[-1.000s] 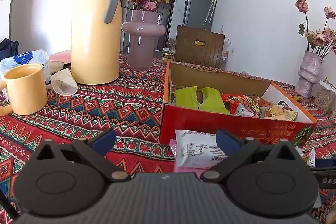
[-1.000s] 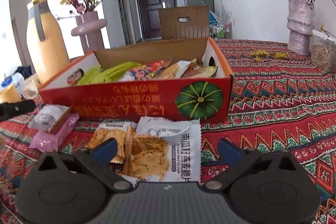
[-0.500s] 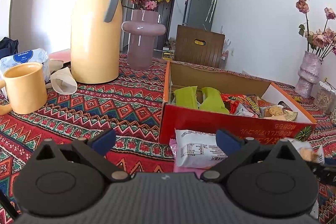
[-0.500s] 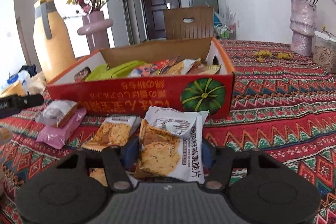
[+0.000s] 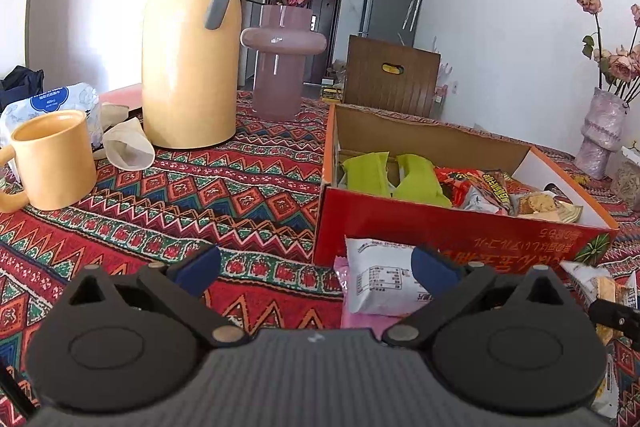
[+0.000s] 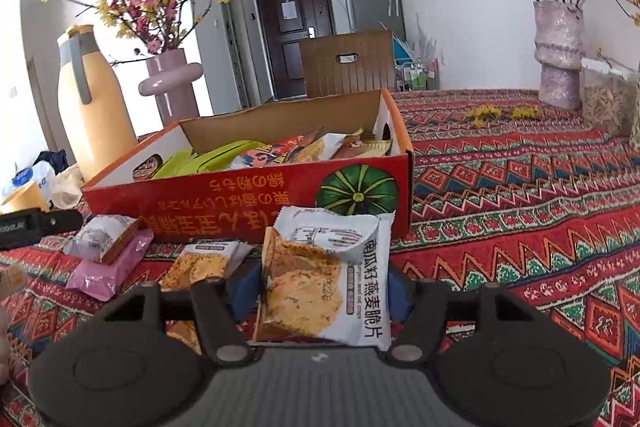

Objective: Organize snacks
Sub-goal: 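Grasp the white cracker packet with the right gripper while the left lowers over a white packet, then grasp the white wrapped packet with the left gripper while the right holds the cracker packet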

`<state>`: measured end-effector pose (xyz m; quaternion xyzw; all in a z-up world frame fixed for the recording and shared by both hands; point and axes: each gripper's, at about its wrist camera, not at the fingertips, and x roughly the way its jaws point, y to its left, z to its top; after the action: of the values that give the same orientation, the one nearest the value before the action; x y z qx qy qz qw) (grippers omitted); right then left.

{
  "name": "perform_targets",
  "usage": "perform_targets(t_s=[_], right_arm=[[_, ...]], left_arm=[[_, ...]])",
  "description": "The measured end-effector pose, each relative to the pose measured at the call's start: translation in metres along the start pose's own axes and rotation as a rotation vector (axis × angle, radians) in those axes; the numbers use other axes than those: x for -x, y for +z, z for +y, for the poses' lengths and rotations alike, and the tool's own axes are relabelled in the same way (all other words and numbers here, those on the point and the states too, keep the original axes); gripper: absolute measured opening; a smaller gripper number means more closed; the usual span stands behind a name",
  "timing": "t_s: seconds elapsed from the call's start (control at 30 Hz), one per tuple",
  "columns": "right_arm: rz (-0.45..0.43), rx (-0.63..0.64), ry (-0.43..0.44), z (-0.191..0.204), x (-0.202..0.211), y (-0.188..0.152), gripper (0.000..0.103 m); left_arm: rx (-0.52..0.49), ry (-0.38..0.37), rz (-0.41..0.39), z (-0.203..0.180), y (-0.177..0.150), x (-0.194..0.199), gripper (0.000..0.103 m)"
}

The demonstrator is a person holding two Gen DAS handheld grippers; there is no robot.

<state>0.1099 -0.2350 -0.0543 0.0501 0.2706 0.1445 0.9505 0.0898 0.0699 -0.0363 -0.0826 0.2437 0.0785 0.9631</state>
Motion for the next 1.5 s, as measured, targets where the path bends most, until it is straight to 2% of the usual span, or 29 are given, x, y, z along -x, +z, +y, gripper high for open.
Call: perform_targets(t_s=[0.1, 0.23, 0.37, 0.47, 0.67, 0.77, 0.8, 0.93, 1.13, 1.33, 1.5], right_arm=[[-0.003, 0.021, 0.016, 0.003, 0.003, -0.001, 0.064], [-0.044, -0.008, -0.014, -0.002, 0.007, 0.001, 0.065], [0.011, 0.069, -0.012, 0.005, 0.001, -0.005, 0.066], [-0.012, 0.052, -0.022, 0.004, 0.004, -0.004, 0.066], [-0.073, 0.028, -0.016, 0.000, 0.015, -0.001, 0.052], [-0.076, 0.026, 0.005, -0.002, 0.016, -0.001, 0.031], [-0.076, 0.025, 0.017, -0.002, 0.016, -0.001, 0.019], [-0.090, 0.025, 0.052, -0.004, 0.022, -0.002, 0.015], [-0.122, -0.002, 0.090, -0.012, 0.033, 0.000, 0.014], [-0.142, -0.024, 0.106, -0.016, 0.038, 0.001, 0.014], [-0.147, -0.037, 0.107, -0.019, 0.039, 0.001, 0.014]], left_arm=[[0.001, 0.002, 0.003, 0.000, 0.000, -0.001, 0.103], [0.000, 0.004, 0.008, 0.000, 0.000, -0.001, 0.103], [-0.001, 0.008, 0.010, 0.000, 0.000, -0.002, 0.103], [0.001, 0.010, 0.013, 0.000, 0.000, -0.002, 0.103], [-0.002, 0.016, 0.022, 0.001, 0.000, -0.004, 0.103], [-0.002, 0.018, 0.025, 0.000, 0.000, -0.004, 0.103], [-0.003, 0.018, 0.030, 0.000, 0.001, -0.005, 0.103], [-0.016, 0.011, 0.050, -0.002, 0.003, -0.005, 0.103], [-0.052, -0.044, 0.064, -0.019, 0.009, 0.002, 0.103], [-0.086, -0.024, 0.127, -0.040, 0.010, -0.014, 0.103], [-0.123, 0.001, 0.136, -0.052, 0.011, -0.021, 0.102]])
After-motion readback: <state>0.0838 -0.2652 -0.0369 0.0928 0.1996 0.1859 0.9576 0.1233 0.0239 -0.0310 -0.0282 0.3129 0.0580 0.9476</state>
